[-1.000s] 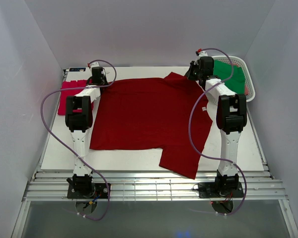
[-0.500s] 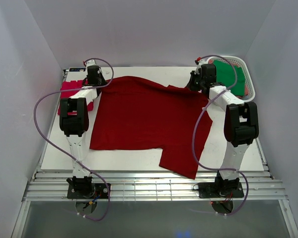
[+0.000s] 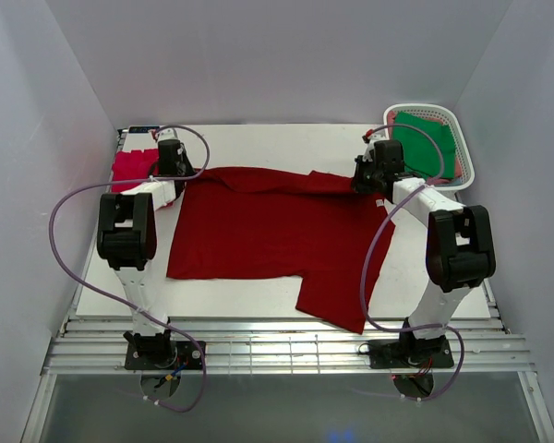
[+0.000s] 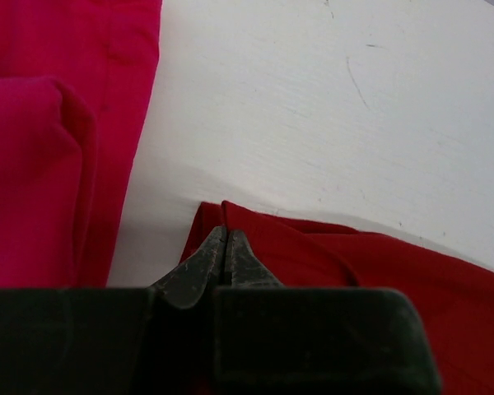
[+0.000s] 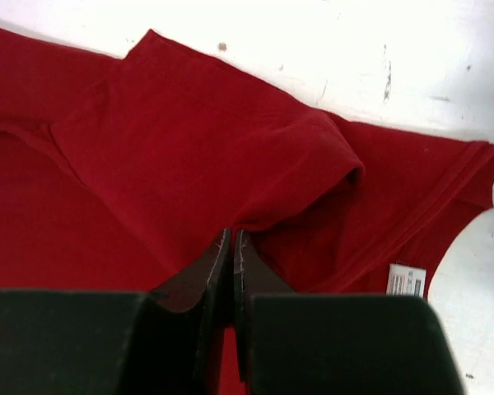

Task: Fold and stack the t-shirts
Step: Fold the tshirt

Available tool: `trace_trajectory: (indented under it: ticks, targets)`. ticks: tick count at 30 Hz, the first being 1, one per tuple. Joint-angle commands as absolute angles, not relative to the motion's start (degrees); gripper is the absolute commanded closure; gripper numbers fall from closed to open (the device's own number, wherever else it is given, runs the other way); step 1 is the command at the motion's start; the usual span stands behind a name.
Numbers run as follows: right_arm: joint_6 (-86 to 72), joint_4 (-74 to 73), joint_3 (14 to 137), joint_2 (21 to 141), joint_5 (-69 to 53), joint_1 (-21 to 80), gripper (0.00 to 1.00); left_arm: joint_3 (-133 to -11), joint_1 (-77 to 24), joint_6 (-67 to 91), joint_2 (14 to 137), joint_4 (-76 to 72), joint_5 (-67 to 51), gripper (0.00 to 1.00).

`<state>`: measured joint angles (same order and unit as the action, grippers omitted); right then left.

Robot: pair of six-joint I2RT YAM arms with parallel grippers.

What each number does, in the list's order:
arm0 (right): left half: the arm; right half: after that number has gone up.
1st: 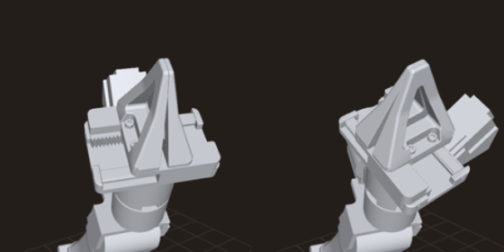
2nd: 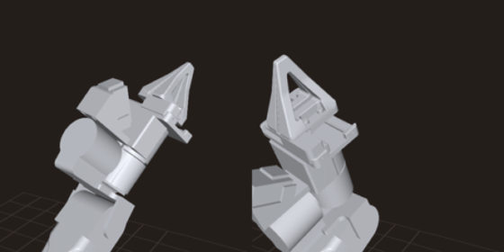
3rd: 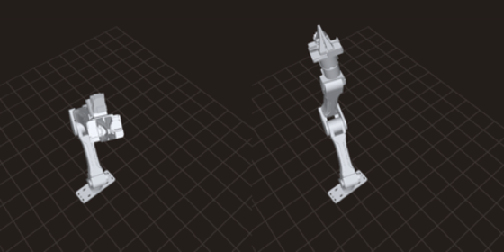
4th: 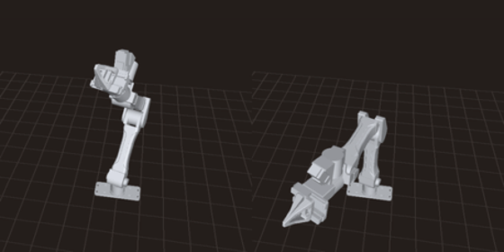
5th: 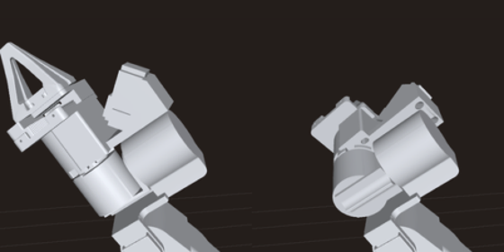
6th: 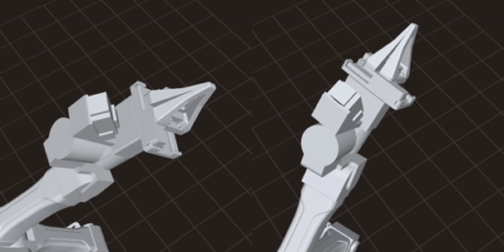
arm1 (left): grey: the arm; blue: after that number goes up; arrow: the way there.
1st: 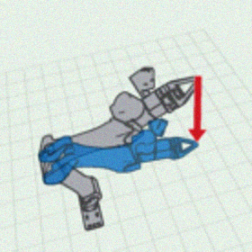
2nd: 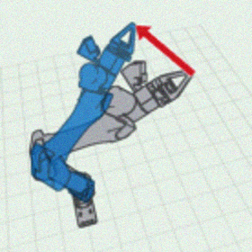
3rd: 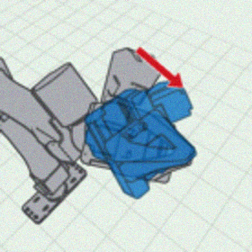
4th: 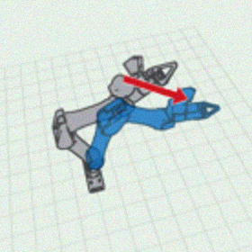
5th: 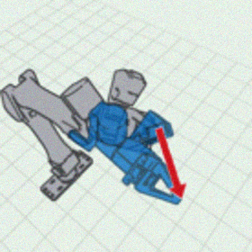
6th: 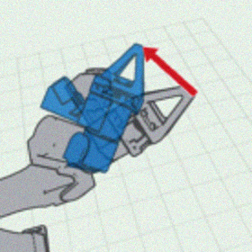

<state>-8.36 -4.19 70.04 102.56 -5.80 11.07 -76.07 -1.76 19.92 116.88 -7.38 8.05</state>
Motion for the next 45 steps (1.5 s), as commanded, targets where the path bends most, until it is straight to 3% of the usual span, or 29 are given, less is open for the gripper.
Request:
trace_trajectory:
  ticks: [1, 18, 19, 20, 21, 22, 23, 27, 33, 42, 45]
  targets:
    - [-7.73, -4.31, 67.77, 98.09, -4.92, 11.51, 0.92, -73.14, -1.49, 18.90, 109.69, -9.67, 7.21, 1.00]
    - [-7.65, -6.50, 58.19, 88.77, -2.90, 11.95, 0.92, -63.55, -1.49, 17.31, 102.83, -8.36, 5.44, 1.00]
    - [-7.65, -6.50, 57.66, 88.86, -2.73, 12.04, 0.92, -63.89, -1.49, 17.49, 103.27, -6.09, 6.41, 0.96]
    - [-7.39, -6.94, 57.13, 89.21, -2.20, 12.04, 0.87, -64.59, -1.49, 18.36, 104.40, -4.41, 9.11, 0.90]
    - [-7.38, -7.47, 56.52, 89.56, -1.68, 12.13, 0.76, -66.34, -1.49, 18.98, 105.20, -2.48, 11.14, 0.75]
    - [-7.38, -7.99, 56.25, 89.91, -0.28, 12.13, 0.66, -67.23, -1.49, 19.85, 105.81, 1.80, 13.25, 0.68]
    - [-7.30, -8.61, 55.90, 89.91, 1.82, 12.39, 0.58, -68.11, -1.49, 20.56, 106.26, 3.59, 17.53, 0.64]
    - [-5.99, -7.75, 55.28, 86.75, 5.62, 12.57, 0.54, -67.77, -1.49, 23.63, 102.68, 5.01, 23.11, 0.61]
    - [-3.96, -10.72, 68.18, 94.11, 7.21, 12.39, 0.53, -69.69, -1.58, 28.65, 98.52, 4.31, 22.61, 0.66]
    - [-4.57, -14.41, 83.21, 109.68, 9.93, 12.31, 0.54, -88.23, -1.58, 28.30, 117.24, 14.67, 8.18, 0.95]
    - [-4.39, -16.52, 84.37, 111.09, 10.46, 12.30, 0.54, -88.25, -1.58, 29.35, 118.92, 15.64, 6.68, 0.95]
